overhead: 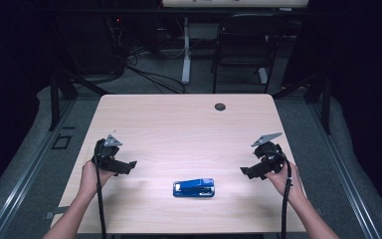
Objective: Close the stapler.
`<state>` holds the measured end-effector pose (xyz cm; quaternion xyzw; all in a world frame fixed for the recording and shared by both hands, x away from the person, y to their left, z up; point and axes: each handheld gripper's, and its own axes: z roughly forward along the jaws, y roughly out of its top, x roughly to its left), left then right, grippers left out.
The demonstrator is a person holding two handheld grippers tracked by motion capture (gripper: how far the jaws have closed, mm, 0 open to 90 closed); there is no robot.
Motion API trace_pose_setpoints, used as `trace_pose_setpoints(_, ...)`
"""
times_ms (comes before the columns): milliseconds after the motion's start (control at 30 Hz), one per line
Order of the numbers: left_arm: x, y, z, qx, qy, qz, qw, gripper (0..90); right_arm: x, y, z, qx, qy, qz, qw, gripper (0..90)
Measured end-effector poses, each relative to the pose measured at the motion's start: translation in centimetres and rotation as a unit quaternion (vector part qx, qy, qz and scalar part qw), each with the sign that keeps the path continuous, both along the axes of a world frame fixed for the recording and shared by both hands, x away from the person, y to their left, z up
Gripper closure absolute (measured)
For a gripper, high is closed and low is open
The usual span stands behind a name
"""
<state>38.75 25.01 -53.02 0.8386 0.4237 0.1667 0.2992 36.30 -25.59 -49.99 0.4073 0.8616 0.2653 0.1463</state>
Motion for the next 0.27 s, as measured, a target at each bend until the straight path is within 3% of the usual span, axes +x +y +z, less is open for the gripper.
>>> trace_pose_setpoints(100,0.4,0.7,-0.6,-0.004,0.008,0.02,0.9998,0.4,0.2,-0.4,-0.1,0.009,-0.019,-0.013,0.9997,0.0)
trace_pose_setpoints(267,1.1,1.8,-1.4,-0.01,0.022,0.046,0.9987,0.3,0.8,-0.9,-1.2,-0.007,-0.009,-0.023,0.9997,0.0)
